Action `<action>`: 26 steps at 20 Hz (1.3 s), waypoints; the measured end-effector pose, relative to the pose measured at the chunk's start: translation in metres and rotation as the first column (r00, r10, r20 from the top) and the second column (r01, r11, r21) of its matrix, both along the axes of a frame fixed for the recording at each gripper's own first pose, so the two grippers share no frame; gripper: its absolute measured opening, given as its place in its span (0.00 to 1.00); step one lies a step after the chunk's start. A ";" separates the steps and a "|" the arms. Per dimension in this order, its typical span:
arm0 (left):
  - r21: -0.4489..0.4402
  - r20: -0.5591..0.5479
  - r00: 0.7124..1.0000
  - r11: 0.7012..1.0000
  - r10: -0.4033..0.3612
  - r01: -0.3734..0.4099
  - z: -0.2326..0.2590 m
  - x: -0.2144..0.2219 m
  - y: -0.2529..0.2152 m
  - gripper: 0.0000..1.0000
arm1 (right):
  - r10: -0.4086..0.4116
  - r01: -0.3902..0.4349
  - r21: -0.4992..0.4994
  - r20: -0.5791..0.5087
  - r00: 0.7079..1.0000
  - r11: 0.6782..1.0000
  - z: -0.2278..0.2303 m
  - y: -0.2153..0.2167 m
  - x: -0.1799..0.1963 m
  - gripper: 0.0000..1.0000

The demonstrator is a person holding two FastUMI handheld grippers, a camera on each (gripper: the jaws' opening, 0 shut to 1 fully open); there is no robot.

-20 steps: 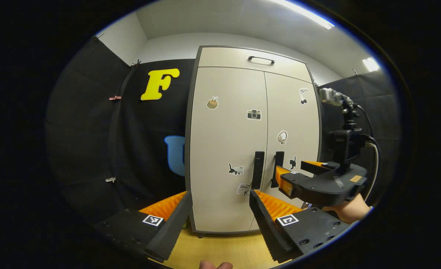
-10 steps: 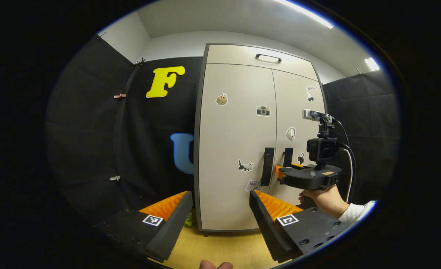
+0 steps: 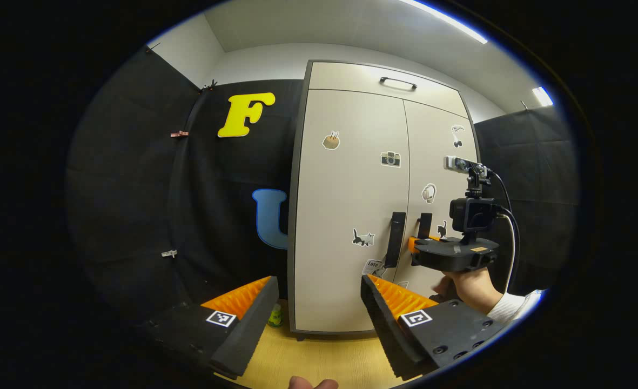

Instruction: Open the right door of the double-door shoe cabinet with the right hand, and open the left door with the left hand.

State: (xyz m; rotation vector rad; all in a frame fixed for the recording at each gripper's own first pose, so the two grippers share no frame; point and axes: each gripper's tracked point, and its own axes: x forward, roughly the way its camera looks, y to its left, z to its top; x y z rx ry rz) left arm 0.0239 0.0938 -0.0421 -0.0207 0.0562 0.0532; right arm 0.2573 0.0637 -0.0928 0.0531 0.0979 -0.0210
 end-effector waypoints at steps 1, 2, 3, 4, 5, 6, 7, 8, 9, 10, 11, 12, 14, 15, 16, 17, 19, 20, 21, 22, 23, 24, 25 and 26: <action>0.001 -0.001 1.000 1.000 0.004 -0.004 -0.001 -0.002 0.001 0.94 | 0.015 -0.014 0.030 -0.021 1.000 0.999 -0.002 0.000 -0.001 0.23; -0.001 -0.003 1.000 1.000 0.008 -0.008 -0.001 -0.003 0.002 0.94 | 0.021 -0.020 0.041 -0.030 0.999 0.999 -0.002 -0.001 -0.001 0.23; -0.005 -0.004 1.000 1.000 0.010 -0.010 0.000 -0.004 0.003 0.94 | 0.022 -0.021 0.028 -0.036 0.999 0.999 -0.003 -0.002 0.000 0.20; -0.008 -0.003 1.000 1.000 0.010 -0.010 0.000 -0.005 0.002 0.95 | 0.015 -0.015 0.008 -0.036 0.999 1.000 -0.002 -0.002 -0.002 0.17; -0.008 0.000 1.000 1.000 0.010 -0.010 0.002 -0.007 0.001 0.95 | 0.012 -0.013 -0.008 -0.041 0.999 1.000 -0.002 -0.001 -0.006 0.17; -0.002 0.004 1.000 1.000 0.012 -0.012 0.003 -0.009 0.001 0.95 | 0.014 -0.014 -0.003 -0.044 0.999 1.000 0.000 -0.003 -0.010 0.14; 0.004 0.006 1.000 1.000 0.014 -0.014 0.005 -0.010 0.002 0.94 | 0.020 -0.020 0.016 -0.047 0.999 1.000 0.000 -0.003 -0.012 0.13; 0.010 0.006 1.000 1.000 0.018 -0.018 0.004 -0.011 0.002 0.94 | 0.030 -0.029 0.027 -0.048 0.998 0.999 0.001 -0.003 -0.018 0.13; 0.012 0.006 1.000 1.000 0.023 -0.023 0.005 -0.013 0.002 0.94 | 0.040 -0.039 0.022 -0.045 0.998 0.999 0.002 -0.004 -0.024 0.13; 0.011 0.003 1.000 1.000 0.027 -0.027 0.004 -0.016 0.001 0.94 | 0.045 -0.045 0.020 -0.039 0.998 0.999 0.003 -0.007 -0.029 0.14; 0.008 0.002 0.999 0.999 0.033 -0.033 0.003 -0.018 0.001 0.94 | 0.050 -0.049 0.024 -0.034 0.998 0.999 0.003 -0.009 -0.036 0.13; 0.005 -0.001 0.999 0.999 0.036 -0.036 0.002 -0.020 0.001 0.94 | 0.053 -0.051 0.042 -0.029 0.998 0.998 0.006 -0.011 -0.040 0.13; 0.000 -0.003 0.999 0.999 0.038 -0.038 0.003 -0.020 -0.004 0.94 | 0.059 -0.057 0.057 -0.021 0.998 0.997 0.009 -0.015 -0.048 0.13; 0.001 0.000 0.999 0.999 0.036 -0.036 0.006 -0.021 -0.007 0.94 | 0.061 -0.060 0.057 -0.017 0.998 0.997 0.010 -0.017 -0.051 0.13; 0.004 0.002 0.999 0.999 0.034 -0.034 0.006 -0.022 -0.010 0.94 | 0.065 -0.064 0.061 -0.017 0.998 0.996 0.010 -0.019 -0.055 0.13; 0.007 0.004 0.999 0.999 0.033 -0.033 0.007 -0.021 -0.013 0.94 | 0.069 -0.068 0.067 -0.017 0.997 0.995 0.011 -0.020 -0.058 0.13; 0.012 0.003 1.000 0.999 0.029 -0.030 0.007 -0.021 -0.020 0.94 | 0.079 -0.078 0.067 -0.016 0.997 0.995 0.013 -0.024 -0.063 0.13; 0.014 0.002 1.000 1.000 0.027 -0.027 0.006 -0.021 -0.024 0.95 | 0.084 -0.083 0.066 -0.018 0.996 0.994 0.013 -0.026 -0.066 0.13; 0.015 0.001 1.000 1.000 0.024 -0.024 0.006 -0.021 -0.029 0.94 | 0.087 -0.086 0.066 -0.016 0.996 0.994 0.014 -0.028 -0.069 0.13; 0.015 0.001 1.000 1.000 0.022 -0.022 0.006 -0.020 -0.034 0.94 | 0.089 -0.087 0.066 -0.017 0.996 0.994 0.014 -0.030 -0.071 0.13; 0.013 0.001 1.000 1.000 0.019 -0.019 0.006 -0.019 -0.039 0.94 | 0.090 -0.089 0.069 -0.016 0.996 0.994 0.014 -0.032 -0.072 0.13; 0.013 0.001 1.000 1.000 0.016 -0.016 0.006 -0.019 -0.046 0.94 | 0.092 -0.090 0.074 -0.015 0.996 0.993 0.015 -0.034 -0.076 0.13; 0.014 0.002 1.000 1.000 0.014 -0.014 0.007 -0.019 -0.051 0.94 | 0.096 -0.094 0.075 -0.015 0.995 0.993 0.016 -0.037 -0.078 0.13; 0.015 0.003 1.000 1.000 0.012 -0.012 0.007 -0.018 -0.058 0.94 | 0.100 -0.099 0.075 -0.013 0.995 0.992 0.016 -0.039 -0.080 0.13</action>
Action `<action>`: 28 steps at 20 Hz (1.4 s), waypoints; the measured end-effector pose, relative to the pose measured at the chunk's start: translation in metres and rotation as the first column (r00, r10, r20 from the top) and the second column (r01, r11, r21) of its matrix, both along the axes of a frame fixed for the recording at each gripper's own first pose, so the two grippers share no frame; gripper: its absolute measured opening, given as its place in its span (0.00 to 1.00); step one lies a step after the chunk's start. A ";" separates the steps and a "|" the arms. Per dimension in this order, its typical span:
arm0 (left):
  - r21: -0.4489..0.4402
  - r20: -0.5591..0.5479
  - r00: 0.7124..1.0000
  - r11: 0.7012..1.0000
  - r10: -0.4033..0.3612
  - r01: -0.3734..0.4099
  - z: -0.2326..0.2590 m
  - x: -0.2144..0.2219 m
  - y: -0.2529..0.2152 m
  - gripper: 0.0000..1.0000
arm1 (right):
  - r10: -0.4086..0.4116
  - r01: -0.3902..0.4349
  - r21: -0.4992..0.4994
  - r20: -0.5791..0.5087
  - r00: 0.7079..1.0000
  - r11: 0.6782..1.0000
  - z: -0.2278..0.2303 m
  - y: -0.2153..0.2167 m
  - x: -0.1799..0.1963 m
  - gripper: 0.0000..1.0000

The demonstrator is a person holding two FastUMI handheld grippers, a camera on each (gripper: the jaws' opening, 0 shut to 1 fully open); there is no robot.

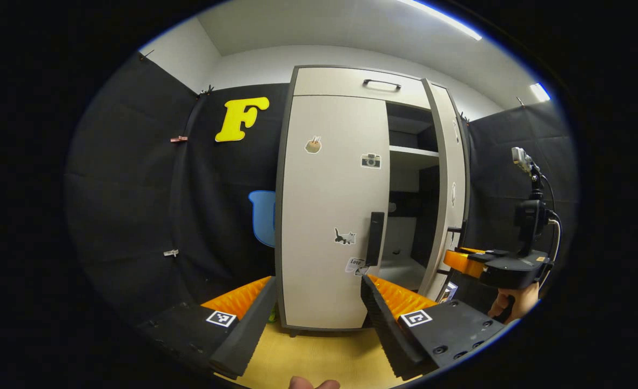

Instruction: Open the right door of the double-door shoe cabinet with the right hand, and open the left door with the left hand.

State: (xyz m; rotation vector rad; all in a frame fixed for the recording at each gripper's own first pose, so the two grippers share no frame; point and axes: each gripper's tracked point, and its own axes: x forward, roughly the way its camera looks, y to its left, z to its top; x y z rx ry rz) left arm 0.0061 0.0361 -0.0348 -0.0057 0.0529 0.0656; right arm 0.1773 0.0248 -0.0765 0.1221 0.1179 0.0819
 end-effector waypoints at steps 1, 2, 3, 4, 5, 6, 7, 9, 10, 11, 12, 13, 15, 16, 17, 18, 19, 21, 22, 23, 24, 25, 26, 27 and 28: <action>0.001 0.000 1.000 1.000 -0.002 0.002 0.000 0.002 -0.006 0.94 | 0.004 -0.004 -0.004 0.000 1.000 1.000 0.001 -0.004 -0.003 0.13; 0.001 -0.002 1.000 1.000 -0.002 0.002 -0.001 0.003 -0.013 0.94 | 0.006 -0.006 -0.007 0.000 1.000 1.000 0.002 -0.008 -0.006 0.13; -0.002 -0.006 1.000 1.000 -0.005 0.005 -0.001 0.005 -0.020 0.94 | 0.007 -0.007 -0.006 -0.002 1.000 1.000 0.001 -0.012 -0.007 0.13; -0.004 -0.007 1.000 1.000 -0.009 0.009 -0.002 0.007 -0.029 0.94 | 0.008 -0.008 -0.003 -0.005 1.000 1.000 0.002 -0.017 -0.010 0.13; -0.003 -0.009 1.000 1.000 -0.011 0.011 -0.002 0.009 -0.035 0.94 | 0.007 -0.007 -0.003 -0.006 1.000 1.000 0.003 -0.020 -0.011 0.13; -0.001 -0.010 1.000 1.000 -0.012 0.012 -0.003 0.012 -0.041 0.95 | 0.007 -0.007 -0.005 -0.006 1.000 1.000 0.004 -0.024 -0.013 0.13; 0.001 -0.011 1.000 1.000 -0.012 0.012 -0.003 0.015 -0.048 0.95 | 0.010 -0.010 -0.010 -0.007 1.000 1.000 0.004 -0.027 -0.014 0.13; -0.005 -0.015 1.000 1.000 -0.014 0.014 -0.005 0.019 -0.062 0.95 | 0.030 -0.030 -0.019 -0.016 0.999 0.999 0.004 -0.036 -0.017 0.13; -0.009 -0.019 1.000 1.000 -0.018 0.018 -0.006 0.021 -0.070 0.95 | 0.038 -0.038 -0.012 -0.023 0.999 0.999 0.004 -0.039 -0.019 0.13; -0.010 -0.021 1.000 1.000 -0.023 0.023 -0.006 0.024 -0.077 0.94 | 0.042 -0.042 -0.008 -0.023 0.999 0.999 0.004 -0.044 -0.020 0.13; -0.008 -0.022 0.999 1.000 -0.026 0.026 -0.006 0.026 -0.083 0.94 | 0.045 -0.045 -0.014 -0.023 0.999 0.999 0.004 -0.047 -0.021 0.12; -0.002 -0.022 0.999 1.000 -0.028 0.028 -0.005 0.028 -0.089 0.94 | 0.045 -0.045 -0.020 -0.020 0.999 0.999 0.004 -0.051 -0.023 0.12; 0.008 -0.020 0.999 0.999 -0.033 0.034 -0.004 0.031 -0.100 0.94 | 0.046 -0.047 -0.016 -0.020 0.999 0.999 0.004 -0.058 -0.024 0.12; 0.010 -0.019 0.999 0.999 -0.036 0.036 -0.005 0.032 -0.105 0.95 | 0.046 -0.046 -0.007 -0.022 0.999 0.999 0.004 -0.061 -0.025 0.12; 0.011 -0.018 0.999 0.999 -0.039 0.039 -0.003 0.035 -0.110 0.95 | 0.045 -0.045 -0.002 -0.023 0.999 0.999 0.004 -0.065 -0.026 0.12; 0.013 -0.017 0.999 0.999 -0.040 0.041 -0.004 0.035 -0.114 0.94 | 0.044 -0.044 0.001 -0.026 0.999 0.999 0.004 -0.069 -0.027 0.12; 0.014 -0.016 0.999 0.999 -0.042 0.042 -0.003 0.038 -0.118 0.94 | 0.041 -0.041 0.002 -0.028 0.999 0.999 0.003 -0.073 -0.028 0.12; 0.016 -0.016 0.999 0.999 -0.045 0.046 -0.003 0.042 -0.124 0.94 | 0.032 -0.032 0.007 -0.034 0.999 0.999 0.003 -0.081 -0.029 0.12; 0.016 -0.017 0.999 0.999 -0.048 0.049 -0.004 0.043 -0.128 0.94 | 0.025 -0.025 0.010 -0.036 0.999 1.000 0.003 -0.086 -0.029 0.12; 0.017 -0.018 0.999 0.999 -0.051 0.051 -0.004 0.045 -0.131 0.94 | 0.018 -0.018 0.011 -0.038 0.999 1.000 0.003 -0.091 -0.030 0.12; 0.018 -0.019 0.998 0.998 -0.053 0.054 -0.004 0.047 -0.134 0.94 | 0.011 -0.010 0.011 -0.038 0.999 1.000 0.003 -0.095 -0.029 0.12; 0.020 -0.019 0.998 0.998 -0.055 0.056 -0.004 0.049 -0.136 0.94 | 0.006 -0.006 0.012 -0.040 0.999 1.000 0.003 -0.100 -0.029 0.12; 0.022 -0.018 0.998 0.998 -0.056 0.056 -0.005 0.051 -0.138 0.94 | 0.006 -0.005 0.017 -0.040 0.999 1.000 0.003 -0.104 -0.030 0.12; 0.023 -0.017 0.998 0.998 -0.058 0.058 -0.004 0.053 -0.141 0.94 | 0.005 -0.004 0.020 -0.041 0.999 1.000 0.004 -0.107 -0.030 0.11; 0.022 -0.016 0.998 0.998 -0.059 0.059 -0.004 0.055 -0.143 0.95 | 0.004 -0.003 0.017 -0.042 0.999 1.000 0.004 -0.110 -0.030 0.11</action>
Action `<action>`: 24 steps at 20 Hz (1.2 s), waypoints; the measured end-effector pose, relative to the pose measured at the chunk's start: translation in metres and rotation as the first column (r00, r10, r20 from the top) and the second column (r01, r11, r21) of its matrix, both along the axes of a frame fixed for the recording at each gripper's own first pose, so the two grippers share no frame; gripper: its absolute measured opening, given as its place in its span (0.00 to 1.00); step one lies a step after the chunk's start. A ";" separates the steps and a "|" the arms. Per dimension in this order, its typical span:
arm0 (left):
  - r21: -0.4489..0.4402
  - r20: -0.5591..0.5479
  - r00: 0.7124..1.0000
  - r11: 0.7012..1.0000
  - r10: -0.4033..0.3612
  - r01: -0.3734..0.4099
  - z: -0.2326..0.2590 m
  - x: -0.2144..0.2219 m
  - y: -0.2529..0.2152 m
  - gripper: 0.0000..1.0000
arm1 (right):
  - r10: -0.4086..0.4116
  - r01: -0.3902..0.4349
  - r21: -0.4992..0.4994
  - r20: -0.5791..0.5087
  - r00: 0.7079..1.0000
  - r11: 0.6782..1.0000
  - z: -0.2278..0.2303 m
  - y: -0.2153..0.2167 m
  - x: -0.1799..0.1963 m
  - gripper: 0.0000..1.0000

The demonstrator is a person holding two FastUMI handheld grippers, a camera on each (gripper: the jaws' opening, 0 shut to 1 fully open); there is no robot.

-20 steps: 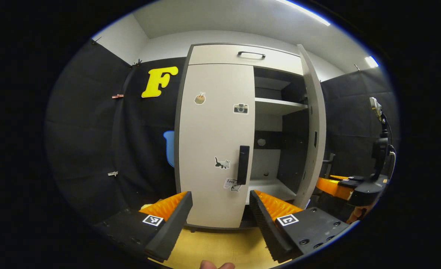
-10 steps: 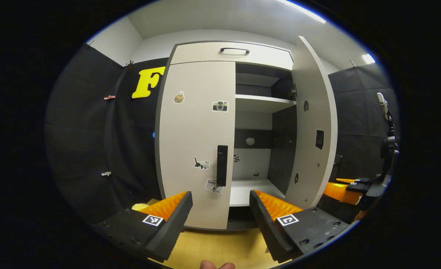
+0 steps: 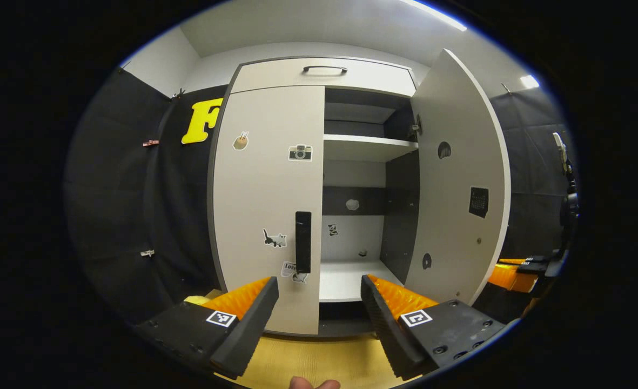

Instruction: Open the right door of the double-door shoe cabinet with the right hand, and open the left door with the left hand.

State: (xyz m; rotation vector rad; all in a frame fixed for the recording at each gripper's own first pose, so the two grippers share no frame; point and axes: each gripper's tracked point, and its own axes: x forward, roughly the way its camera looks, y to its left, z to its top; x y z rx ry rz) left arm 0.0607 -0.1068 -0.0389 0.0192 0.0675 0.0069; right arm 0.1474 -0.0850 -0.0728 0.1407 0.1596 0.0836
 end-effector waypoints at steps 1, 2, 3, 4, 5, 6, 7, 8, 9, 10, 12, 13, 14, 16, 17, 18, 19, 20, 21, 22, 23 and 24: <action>-0.001 0.001 1.000 1.000 -0.003 0.003 0.000 0.002 -0.002 0.95 | -0.006 0.006 -0.007 0.000 1.000 1.000 0.000 -0.003 0.001 0.11; -0.001 0.001 1.000 1.000 -0.006 0.006 0.001 0.004 -0.004 0.95 | -0.016 0.016 -0.017 0.002 1.000 1.000 0.000 -0.008 0.000 0.11; 0.000 0.000 1.000 1.000 -0.009 0.009 0.001 0.004 -0.007 0.95 | -0.030 0.030 -0.027 0.006 1.000 0.999 -0.001 -0.018 -0.001 0.11; 0.001 0.001 1.000 1.000 -0.012 0.012 0.001 0.005 -0.008 0.95 | -0.051 0.052 -0.039 0.011 0.999 0.998 -0.001 -0.025 0.000 0.11; 0.004 0.002 1.000 1.000 -0.015 0.015 0.001 0.005 -0.009 0.94 | -0.071 0.072 -0.050 0.019 0.997 0.996 0.001 -0.032 0.000 0.11; 0.008 0.004 1.000 1.000 -0.015 0.015 0.001 0.006 -0.010 0.94 | -0.076 0.077 -0.047 0.024 0.997 0.996 0.003 -0.036 0.000 0.08; 0.010 0.005 1.000 1.000 -0.017 0.017 0.002 0.007 -0.011 0.95 | -0.060 0.060 -0.025 0.024 0.998 0.998 0.003 -0.034 0.000 0.06; 0.012 0.003 1.000 1.000 -0.019 0.019 0.001 0.008 -0.013 0.95 | -0.048 0.048 -0.011 0.020 0.999 0.999 0.004 -0.030 -0.001 0.05; 0.012 0.002 1.000 1.000 -0.022 0.022 0.000 0.008 -0.015 0.94 | -0.050 0.051 -0.019 0.024 0.998 0.999 0.004 -0.032 0.001 0.05; 0.012 0.001 1.000 1.000 -0.025 0.025 0.000 0.008 -0.017 0.94 | -0.056 0.057 -0.036 0.030 0.998 0.998 0.003 -0.034 0.001 0.06; 0.017 0.001 1.000 0.999 -0.030 0.030 0.000 0.009 -0.018 0.94 | -0.063 0.065 -0.054 0.039 0.997 0.996 0.004 -0.036 -0.002 0.05; 0.019 0.002 0.999 0.999 -0.033 0.033 0.000 0.011 -0.019 0.94 | -0.060 0.062 -0.050 0.036 0.998 0.997 0.004 -0.035 -0.002 0.05; 0.021 0.003 0.999 0.999 -0.038 0.038 0.000 0.012 -0.020 0.94 | -0.068 0.069 -0.044 0.032 0.997 0.997 0.005 -0.036 -0.004 0.05; 0.020 0.009 0.999 0.999 -0.041 0.041 0.001 0.019 -0.017 0.94 | -0.075 0.076 -0.024 0.029 0.997 0.997 0.007 -0.038 -0.006 0.05; 0.016 0.009 0.999 0.999 -0.038 0.038 0.001 0.023 -0.014 0.94 | -0.069 0.070 -0.011 0.032 0.997 0.998 0.009 -0.038 -0.007 0.05; 0.010 0.010 0.999 0.999 -0.032 0.032 0.001 0.027 -0.012 0.94 | -0.071 0.071 -0.007 0.031 0.997 0.997 0.010 -0.040 -0.011 0.11; 0.005 0.011 1.000 1.000 -0.027 0.027 0.002 0.032 -0.009 0.94 | -0.077 0.077 -0.009 0.036 0.996 0.997 0.012 -0.043 -0.013 0.15; 0.002 0.010 1.000 1.000 -0.022 0.022 0.001 0.036 -0.006 0.94 | -0.094 0.095 -0.016 0.048 0.994 0.995 0.015 -0.047 -0.018 0.24; 0.005 0.011 1.000 1.000 -0.016 0.016 0.001 0.042 -0.002 0.94 | -0.109 0.110 -0.022 0.062 0.992 0.994 0.019 -0.052 -0.021 0.34; 0.010 0.012 1.000 1.000 -0.010 0.010 0.000 0.048 0.001 0.95 | -0.120 0.122 -0.027 0.076 0.990 0.992 0.023 -0.056 -0.025 0.42; 0.019 0.012 1.000 1.000 -0.005 0.005 -0.001 0.055 0.004 0.95 | -0.114 0.117 -0.026 0.088 0.990 0.993 0.025 -0.055 -0.030 0.50; 0.031 0.010 1.000 1.000 0.001 -0.001 -0.003 0.061 0.009 0.95 | -0.124 0.128 -0.035 0.090 0.988 0.991 0.026 -0.057 -0.035 0.59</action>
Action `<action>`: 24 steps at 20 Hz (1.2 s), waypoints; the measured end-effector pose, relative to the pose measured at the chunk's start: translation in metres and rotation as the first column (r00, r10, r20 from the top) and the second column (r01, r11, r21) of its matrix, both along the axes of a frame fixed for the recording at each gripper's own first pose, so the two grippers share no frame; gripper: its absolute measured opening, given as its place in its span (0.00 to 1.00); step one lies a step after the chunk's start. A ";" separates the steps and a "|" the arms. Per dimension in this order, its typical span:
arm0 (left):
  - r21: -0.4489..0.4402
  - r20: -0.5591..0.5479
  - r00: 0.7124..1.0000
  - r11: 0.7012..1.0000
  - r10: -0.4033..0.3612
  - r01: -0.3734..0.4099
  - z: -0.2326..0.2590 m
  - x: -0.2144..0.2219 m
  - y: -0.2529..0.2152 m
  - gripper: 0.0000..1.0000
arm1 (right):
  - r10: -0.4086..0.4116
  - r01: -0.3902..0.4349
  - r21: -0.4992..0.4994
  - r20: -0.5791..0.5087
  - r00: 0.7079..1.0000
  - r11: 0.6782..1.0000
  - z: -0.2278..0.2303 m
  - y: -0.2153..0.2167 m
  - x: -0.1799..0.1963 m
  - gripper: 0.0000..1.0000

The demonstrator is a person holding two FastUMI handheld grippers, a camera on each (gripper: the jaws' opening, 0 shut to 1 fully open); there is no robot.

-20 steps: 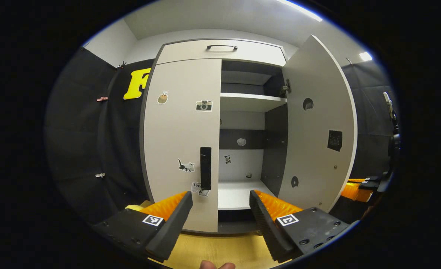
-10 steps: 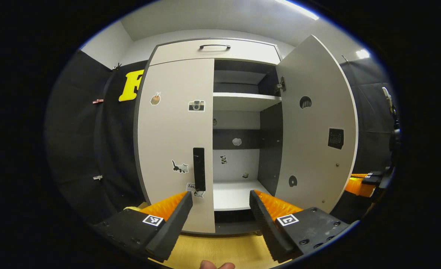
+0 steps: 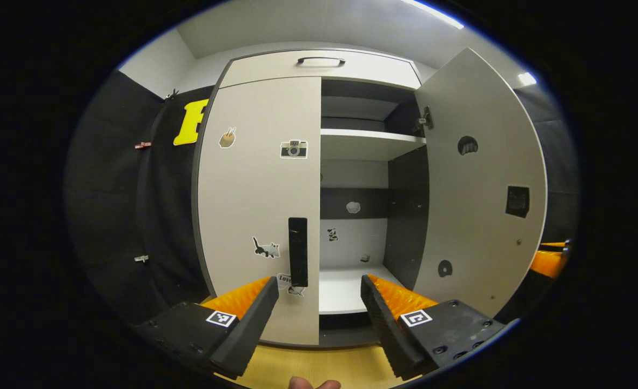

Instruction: Open the right door of the double-door shoe cabinet with the right hand, and open the left door with the left hand.

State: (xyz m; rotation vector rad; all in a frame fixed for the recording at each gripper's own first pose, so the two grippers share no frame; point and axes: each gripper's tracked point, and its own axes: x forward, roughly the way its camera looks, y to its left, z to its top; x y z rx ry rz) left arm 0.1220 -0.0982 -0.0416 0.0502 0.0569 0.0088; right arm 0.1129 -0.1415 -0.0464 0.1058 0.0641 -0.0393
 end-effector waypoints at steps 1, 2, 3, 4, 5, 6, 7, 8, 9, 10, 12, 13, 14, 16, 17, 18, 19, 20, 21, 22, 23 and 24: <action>0.012 -0.001 1.000 1.000 0.005 -0.005 -0.001 0.006 0.004 0.95 | -0.009 0.009 -0.010 0.007 1.000 1.000 0.003 -0.004 -0.003 0.76; 0.020 -0.003 1.000 1.000 0.012 -0.012 -0.002 0.013 0.007 0.95 | -0.015 0.015 -0.014 0.018 1.000 1.000 0.006 -0.005 -0.006 0.94; 0.021 0.003 1.000 1.000 0.018 -0.019 -0.001 0.019 0.011 0.95 | -0.023 0.023 -0.012 0.020 1.000 1.000 0.008 -0.007 -0.011 0.93; 0.024 0.006 1.000 0.999 0.024 -0.024 -0.001 0.026 0.016 0.95 | -0.020 0.021 -0.005 0.020 1.000 1.000 0.009 -0.006 -0.015 0.93; 0.029 0.013 1.000 0.999 0.026 -0.026 0.001 0.033 0.018 0.94 | -0.021 0.021 0.004 0.018 1.000 1.000 0.010 -0.004 -0.017 0.92; 0.037 0.021 0.999 0.999 0.028 -0.029 0.004 0.042 0.021 0.94 | -0.024 0.024 0.009 0.018 1.000 1.000 0.010 -0.006 -0.020 0.92; 0.044 0.024 0.999 0.998 0.032 -0.033 0.004 0.049 0.023 0.94 | -0.028 0.027 0.015 0.019 0.999 1.000 0.010 -0.006 -0.020 0.92; 0.045 0.031 0.999 0.998 0.035 -0.036 0.005 0.056 0.026 0.94 | -0.031 0.031 0.021 0.021 0.999 0.999 0.010 -0.005 -0.022 1.00; 0.039 0.031 0.999 0.999 0.036 -0.037 0.004 0.064 0.027 0.94 | -0.034 0.033 0.029 0.019 0.999 0.999 0.009 -0.005 -0.023 1.00; 0.031 0.028 0.999 0.999 0.036 -0.037 0.002 0.072 0.028 0.94 | -0.037 0.036 0.036 0.015 0.999 0.999 0.009 -0.005 -0.024 0.92; 0.024 0.026 0.999 0.999 0.038 -0.038 -0.003 0.086 0.032 0.94 | -0.046 0.046 0.039 0.011 0.999 0.998 0.008 -0.005 -0.026 0.94; 0.022 0.026 0.999 0.999 0.037 -0.038 -0.004 0.094 0.033 0.93 | -0.051 0.050 0.034 0.015 0.999 0.998 0.009 -0.005 -0.027 0.94; 0.019 0.027 0.999 0.999 0.035 -0.035 -0.008 0.102 0.034 0.90 | -0.055 0.054 0.027 0.016 0.998 0.998 0.009 -0.006 -0.028 0.95; 0.010 0.026 0.999 1.000 0.028 -0.029 -0.013 0.117 0.034 0.82 | -0.060 0.060 0.015 0.019 0.998 0.998 0.010 -0.007 -0.031 0.95; 0.011 0.027 0.999 0.999 0.032 -0.032 -0.014 0.123 0.035 0.80 | -0.066 0.065 0.010 0.018 0.998 0.998 0.010 -0.009 -0.032 0.95; 0.016 0.029 0.999 0.999 0.038 -0.039 -0.017 0.129 0.036 0.74 | -0.070 0.070 0.007 0.018 0.997 0.998 0.010 -0.010 -0.032 0.95; 0.022 0.028 0.999 0.999 0.041 -0.042 -0.019 0.135 0.037 0.72 | -0.075 0.075 0.005 0.017 0.997 0.997 0.009 -0.012 -0.033 0.95; 0.025 0.026 0.999 0.999 0.043 -0.043 -0.022 0.140 0.038 0.71 | -0.078 0.078 0.002 0.016 0.997 0.997 0.010 -0.013 -0.034 0.95; 0.024 0.023 0.999 0.999 0.047 -0.047 -0.023 0.144 0.039 0.69 | -0.081 0.081 0.001 0.019 0.997 0.997 0.011 -0.014 -0.035 0.95; 0.022 0.021 0.999 0.999 0.049 -0.049 -0.026 0.147 0.040 0.62 | -0.083 0.083 0.001 0.024 0.996 0.997 0.012 -0.015 -0.036 0.95; 0.020 0.018 0.999 0.999 0.050 -0.050 -0.027 0.150 0.040 0.59 | -0.084 0.084 0.004 0.028 0.996 0.996 0.013 -0.017 -0.037 0.95; 0.008 0.015 0.999 0.999 0.034 -0.034 -0.028 0.151 0.038 0.49 | -0.088 0.088 0.011 0.033 0.996 0.996 0.014 -0.018 -0.037 0.95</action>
